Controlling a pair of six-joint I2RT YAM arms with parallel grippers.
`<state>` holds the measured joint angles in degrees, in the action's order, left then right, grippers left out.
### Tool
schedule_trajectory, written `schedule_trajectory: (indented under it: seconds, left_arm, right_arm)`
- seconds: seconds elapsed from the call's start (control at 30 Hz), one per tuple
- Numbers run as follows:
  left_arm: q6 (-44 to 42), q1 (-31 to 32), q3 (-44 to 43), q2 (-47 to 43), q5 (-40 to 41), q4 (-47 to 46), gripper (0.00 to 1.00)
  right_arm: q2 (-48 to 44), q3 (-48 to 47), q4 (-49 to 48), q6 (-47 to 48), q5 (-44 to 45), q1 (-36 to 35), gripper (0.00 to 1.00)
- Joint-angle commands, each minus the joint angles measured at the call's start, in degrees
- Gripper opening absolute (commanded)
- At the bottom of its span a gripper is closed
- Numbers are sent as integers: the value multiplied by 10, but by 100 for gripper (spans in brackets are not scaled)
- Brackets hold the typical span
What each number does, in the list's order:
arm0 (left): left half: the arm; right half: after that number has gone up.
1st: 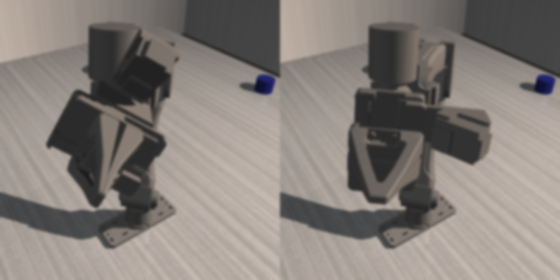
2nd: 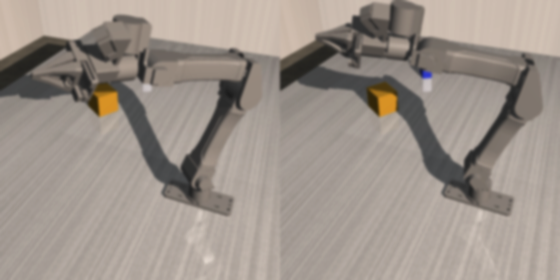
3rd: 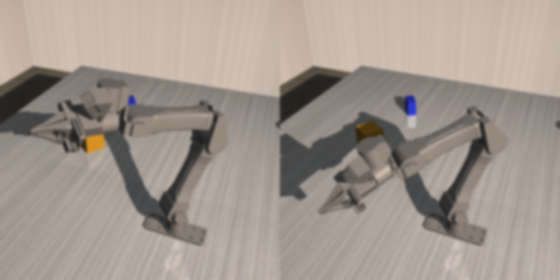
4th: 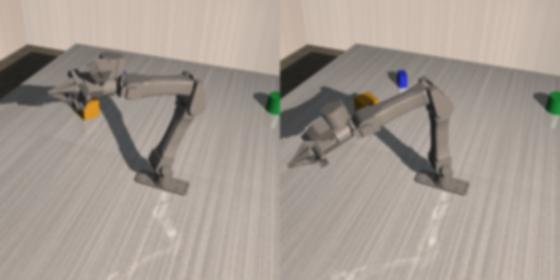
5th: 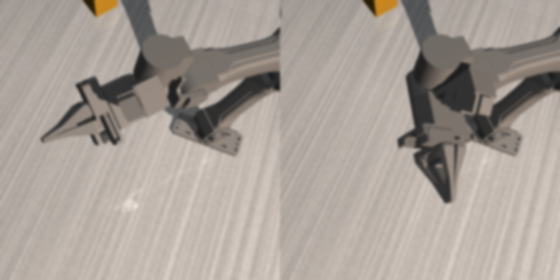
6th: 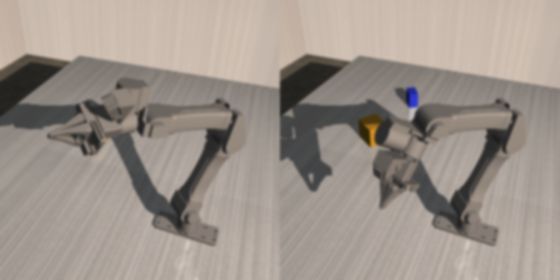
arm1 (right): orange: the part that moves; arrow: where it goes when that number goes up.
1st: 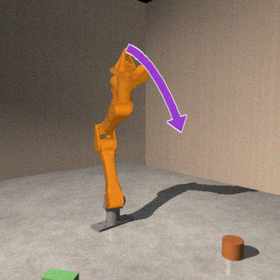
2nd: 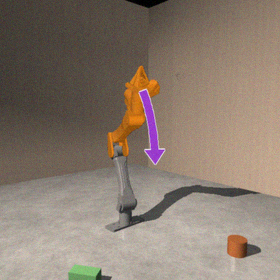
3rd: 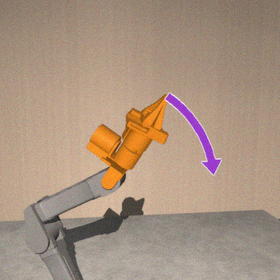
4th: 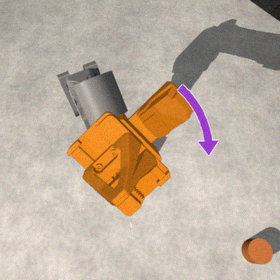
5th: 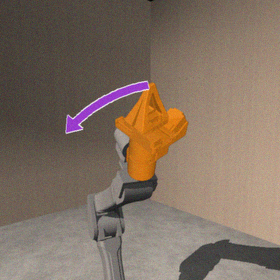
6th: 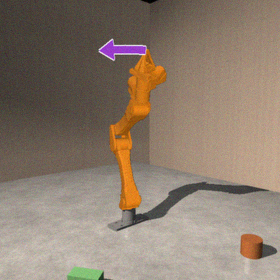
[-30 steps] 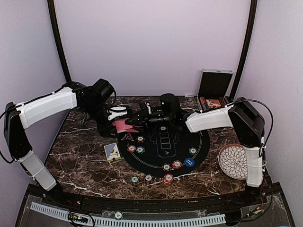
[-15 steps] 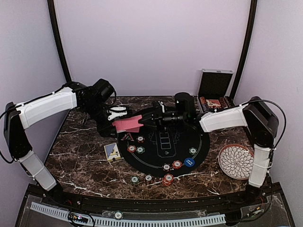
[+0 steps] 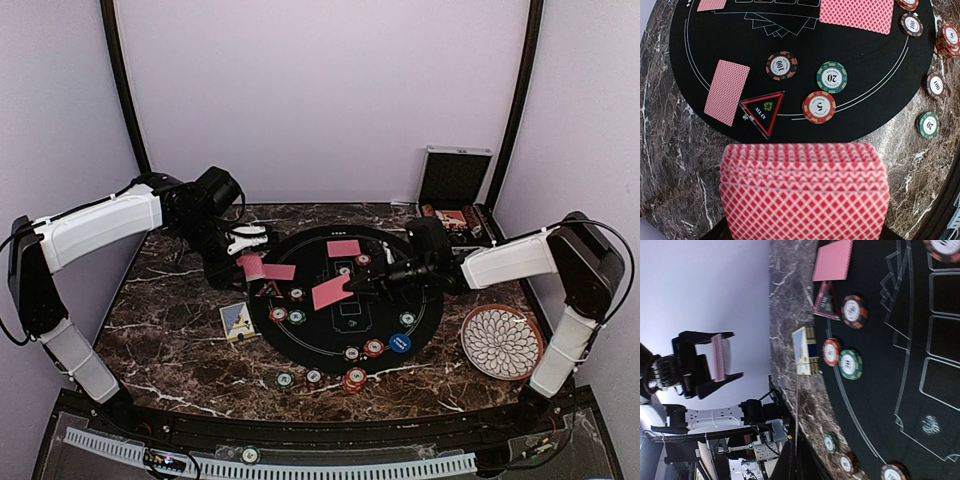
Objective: Distribute texas hold em gaming equipment
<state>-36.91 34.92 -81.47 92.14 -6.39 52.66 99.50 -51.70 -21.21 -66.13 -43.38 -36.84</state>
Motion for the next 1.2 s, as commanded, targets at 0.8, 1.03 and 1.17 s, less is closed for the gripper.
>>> schedule_trajectory:
  seconds: [0.8, 1.03, 1.17]
  left_arm:
    - [-8, -1, -11, -20, -23, 31, 2]
    - [-9, -1, -8, -25, -23, 32, 2]
    - [-8, -1, -9, -24, -22, 29, 2]
  right_arm:
    - [-23, -62, 412, 335, 165, 62, 30]
    - [-44, -118, 483, 360, 224, 62, 60]
    - [-60, -148, 480, 347, 227, 54, 69]
